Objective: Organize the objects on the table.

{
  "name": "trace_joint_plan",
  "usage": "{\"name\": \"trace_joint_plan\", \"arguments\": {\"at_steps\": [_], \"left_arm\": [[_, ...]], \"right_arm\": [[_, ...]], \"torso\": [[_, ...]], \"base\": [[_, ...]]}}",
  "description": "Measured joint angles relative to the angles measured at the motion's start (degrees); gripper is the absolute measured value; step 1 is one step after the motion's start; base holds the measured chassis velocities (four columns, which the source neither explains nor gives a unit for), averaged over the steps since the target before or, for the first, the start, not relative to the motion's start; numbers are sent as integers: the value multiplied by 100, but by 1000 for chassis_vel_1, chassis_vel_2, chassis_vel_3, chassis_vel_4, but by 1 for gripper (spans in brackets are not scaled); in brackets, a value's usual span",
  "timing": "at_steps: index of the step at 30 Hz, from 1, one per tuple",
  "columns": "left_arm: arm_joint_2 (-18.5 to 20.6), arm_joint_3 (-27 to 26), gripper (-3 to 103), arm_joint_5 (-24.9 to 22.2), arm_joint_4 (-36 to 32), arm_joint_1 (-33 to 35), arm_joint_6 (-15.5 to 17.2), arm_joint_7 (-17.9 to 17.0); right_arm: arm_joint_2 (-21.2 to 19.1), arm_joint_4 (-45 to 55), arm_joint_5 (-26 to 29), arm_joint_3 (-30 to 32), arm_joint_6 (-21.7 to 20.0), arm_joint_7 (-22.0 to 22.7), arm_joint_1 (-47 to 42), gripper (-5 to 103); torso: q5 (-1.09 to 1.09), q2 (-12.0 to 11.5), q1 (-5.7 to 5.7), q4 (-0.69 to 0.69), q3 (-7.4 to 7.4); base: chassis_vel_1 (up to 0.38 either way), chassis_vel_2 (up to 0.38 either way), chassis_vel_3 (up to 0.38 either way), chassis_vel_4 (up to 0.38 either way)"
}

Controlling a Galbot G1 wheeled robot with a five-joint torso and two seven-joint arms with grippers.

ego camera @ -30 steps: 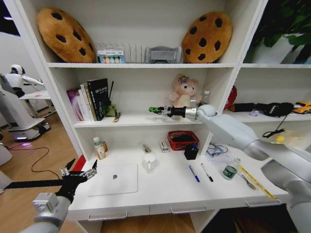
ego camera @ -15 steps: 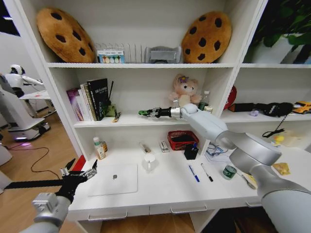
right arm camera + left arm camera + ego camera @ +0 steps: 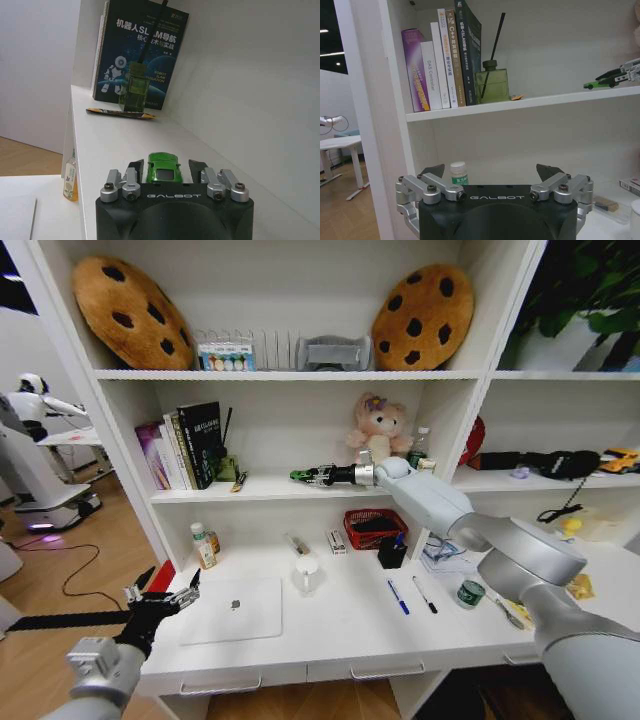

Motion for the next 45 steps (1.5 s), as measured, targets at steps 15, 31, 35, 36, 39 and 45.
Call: {"name": "trace_joint_plan", "arguments": {"at_steps": [15,31,35,36,39,45], "left_arm": [[0,0,100,0,1,0,0,-1],[0,1,100,0,1,0,0,2],[0,0,100,0,1,0,0,0],[0,0,100,0,1,0,0,0],[0,0,100,0,1,0,0,0],[1,0,100,0,1,0,0,0]], "right_arm": [[-1235,2828,177,613,196,3104,-260,100],[-4868,8696,1066,4510,-1042,7813,-5308,100],[-4482,9040,755,6363,-1047,7844,-7210,100],[-4300,9086,655,6760,-1053,7845,-7734,100],[-3696,9166,388,7731,-1093,7840,-9187,100],[-2556,9155,-269,8652,-943,7368,-10867,100]], "torso": [[0,1,0,-3,0],[6,2,-2,1,0],[-6,2,-2,6,-1],[-1,2,-1,6,-1],[4,0,1,1,0],[1,0,0,-1,0]], "base": [[0,0,0,0],[0,0,0,0],[0,0,0,0],[0,0,0,0],[0,0,0,0],[0,0,0,0]]}}
